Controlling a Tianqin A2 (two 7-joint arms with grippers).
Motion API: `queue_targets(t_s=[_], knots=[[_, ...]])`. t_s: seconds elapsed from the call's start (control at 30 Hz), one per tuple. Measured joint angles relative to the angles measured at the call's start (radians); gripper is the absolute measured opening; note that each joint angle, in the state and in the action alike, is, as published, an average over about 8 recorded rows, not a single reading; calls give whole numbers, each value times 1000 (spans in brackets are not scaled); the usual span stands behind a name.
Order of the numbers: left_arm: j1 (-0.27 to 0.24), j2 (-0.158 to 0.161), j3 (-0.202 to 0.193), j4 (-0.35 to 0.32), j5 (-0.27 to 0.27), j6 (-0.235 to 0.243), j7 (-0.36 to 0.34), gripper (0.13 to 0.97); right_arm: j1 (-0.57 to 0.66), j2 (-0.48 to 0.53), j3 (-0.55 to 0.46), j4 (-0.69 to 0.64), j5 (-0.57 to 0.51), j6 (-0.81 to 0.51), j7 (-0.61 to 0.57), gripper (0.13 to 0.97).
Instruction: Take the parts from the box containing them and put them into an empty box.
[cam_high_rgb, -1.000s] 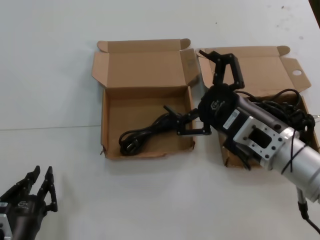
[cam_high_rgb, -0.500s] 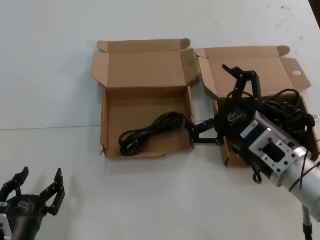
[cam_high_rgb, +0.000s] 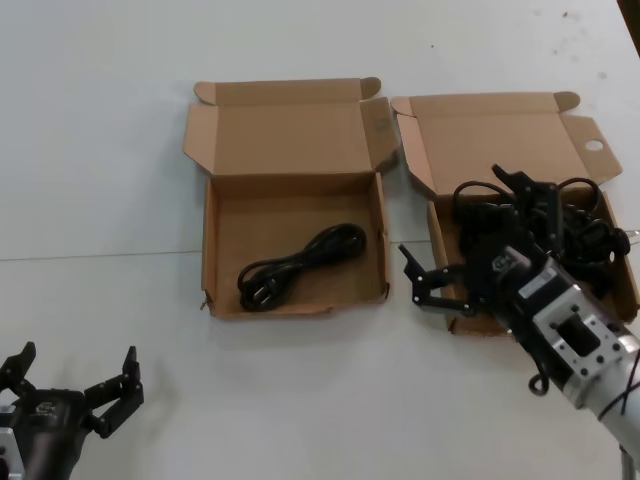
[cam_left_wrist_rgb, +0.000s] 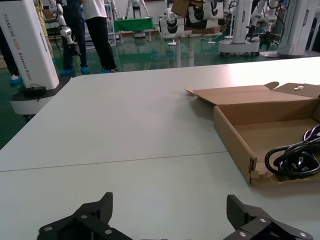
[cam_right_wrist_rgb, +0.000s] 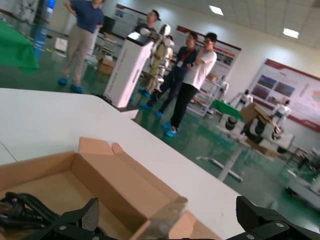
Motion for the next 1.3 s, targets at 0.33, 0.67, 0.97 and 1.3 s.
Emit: queue_targets(t_s=[0.33, 0.67, 0.97, 1.3], knots=[[0, 0, 0, 0, 0, 0, 1, 862, -68, 15, 7, -2, 62, 85, 0, 966], [0, 0, 0, 0, 0, 0, 0, 946, -136, 30, 14, -4, 123, 168, 0, 966], [0, 0, 0, 0, 0, 0, 0, 966, -197, 44, 21, -6, 178, 245, 0, 966], [0, 0, 0, 0, 0, 0, 0, 966, -258, 57, 27, -8, 233, 320, 0, 966]])
